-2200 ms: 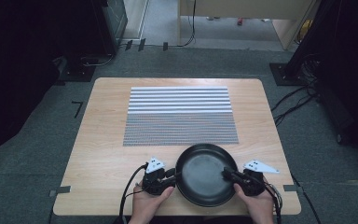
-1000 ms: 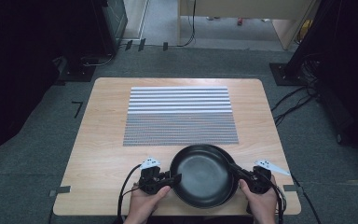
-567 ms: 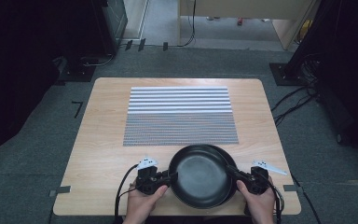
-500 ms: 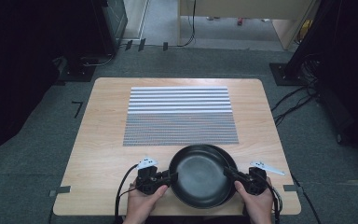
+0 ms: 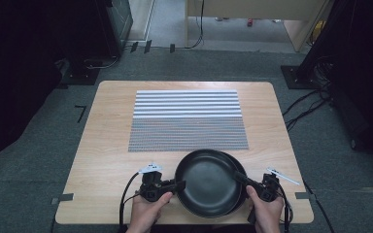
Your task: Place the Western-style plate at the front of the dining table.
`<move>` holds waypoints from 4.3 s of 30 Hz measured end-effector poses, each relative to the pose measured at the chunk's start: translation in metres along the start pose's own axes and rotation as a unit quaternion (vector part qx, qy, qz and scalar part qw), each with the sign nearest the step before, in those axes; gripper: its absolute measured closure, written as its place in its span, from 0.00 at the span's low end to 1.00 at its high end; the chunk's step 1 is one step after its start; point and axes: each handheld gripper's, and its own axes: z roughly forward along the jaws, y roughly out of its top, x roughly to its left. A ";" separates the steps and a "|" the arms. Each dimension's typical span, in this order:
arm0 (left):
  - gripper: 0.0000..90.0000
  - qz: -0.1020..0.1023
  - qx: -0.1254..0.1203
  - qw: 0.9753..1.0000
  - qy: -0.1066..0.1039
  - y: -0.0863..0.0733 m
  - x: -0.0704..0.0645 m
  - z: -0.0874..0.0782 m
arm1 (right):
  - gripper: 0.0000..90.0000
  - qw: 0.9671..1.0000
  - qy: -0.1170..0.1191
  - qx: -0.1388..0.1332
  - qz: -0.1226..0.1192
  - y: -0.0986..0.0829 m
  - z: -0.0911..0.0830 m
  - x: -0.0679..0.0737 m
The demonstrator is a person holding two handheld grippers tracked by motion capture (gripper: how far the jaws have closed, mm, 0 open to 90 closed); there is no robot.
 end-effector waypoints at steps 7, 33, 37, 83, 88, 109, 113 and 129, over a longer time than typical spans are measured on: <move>0.83 -0.010 0.002 1.000 -0.007 0.008 -0.001 -0.003 | 0.92 0.999 0.016 -0.021 -0.019 0.010 -0.004 0.006; 0.83 -0.015 -0.033 0.999 0.009 0.072 0.010 -0.018 | 0.93 0.999 0.041 -0.015 -0.025 0.066 0.028 0.036; 0.83 -0.019 -0.039 0.999 0.010 0.085 0.017 -0.019 | 0.93 0.999 0.041 -0.015 -0.029 0.079 0.037 0.042; 0.80 -0.122 0.004 0.990 0.064 0.177 0.141 0.047 | 0.92 0.998 -0.031 0.040 0.026 0.153 0.190 0.013; 0.80 -0.139 0.002 0.988 0.070 0.183 0.151 0.051 | 0.92 0.998 -0.044 0.045 0.026 0.157 0.201 0.016; 0.78 -0.154 0.010 0.983 0.099 0.197 0.167 0.068 | 0.91 0.995 -0.078 0.032 0.049 0.161 0.229 0.007; 0.78 -0.147 0.013 0.984 0.102 0.198 0.165 0.070 | 0.91 0.995 -0.079 0.031 0.049 0.162 0.229 0.005; 0.49 -0.120 0.005 0.988 0.102 0.196 0.155 0.071 | 0.76 0.994 -0.101 -0.015 -0.030 0.166 0.213 0.017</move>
